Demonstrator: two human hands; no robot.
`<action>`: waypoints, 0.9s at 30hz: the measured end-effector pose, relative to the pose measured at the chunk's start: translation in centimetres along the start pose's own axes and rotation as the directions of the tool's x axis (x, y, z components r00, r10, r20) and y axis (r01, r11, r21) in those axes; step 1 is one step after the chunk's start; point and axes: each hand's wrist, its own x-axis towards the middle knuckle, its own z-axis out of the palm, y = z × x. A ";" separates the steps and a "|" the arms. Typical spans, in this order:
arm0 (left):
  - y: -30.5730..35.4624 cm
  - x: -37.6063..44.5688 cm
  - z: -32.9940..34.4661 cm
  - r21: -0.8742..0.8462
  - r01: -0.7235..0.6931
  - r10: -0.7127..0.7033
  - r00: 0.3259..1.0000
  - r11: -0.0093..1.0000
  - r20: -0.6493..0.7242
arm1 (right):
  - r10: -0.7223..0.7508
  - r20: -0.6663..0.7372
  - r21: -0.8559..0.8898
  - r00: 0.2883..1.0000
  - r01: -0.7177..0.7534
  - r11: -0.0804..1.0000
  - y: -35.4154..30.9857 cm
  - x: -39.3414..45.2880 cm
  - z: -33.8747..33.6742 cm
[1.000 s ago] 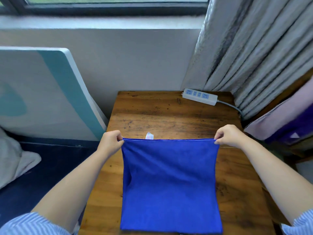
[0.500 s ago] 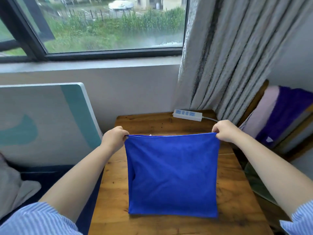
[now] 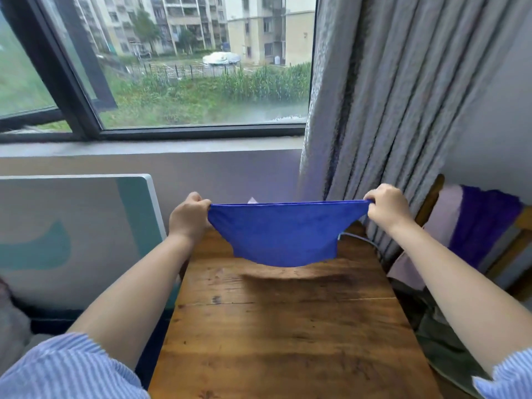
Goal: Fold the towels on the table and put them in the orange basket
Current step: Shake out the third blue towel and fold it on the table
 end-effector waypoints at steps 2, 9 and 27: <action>0.0 0.3 -0.2 -0.006 -0.030 0.030 0.999 1.000 -0.015 | -0.006 -0.017 -0.008 1.000 0.006 1.000 0.4 0.4 -0.1; 0.4 1.4 0.7 -0.101 0.061 -0.062 0.998 0.993 -0.005 | -0.017 0.122 -0.060 0.992 0.025 0.998 1.2 1.5 0.5; -0.1 6.4 2.7 -0.311 0.316 -0.350 0.935 0.896 -0.062 | 0.052 -0.134 0.305 0.990 -0.008 0.952 -2.4 7.4 4.5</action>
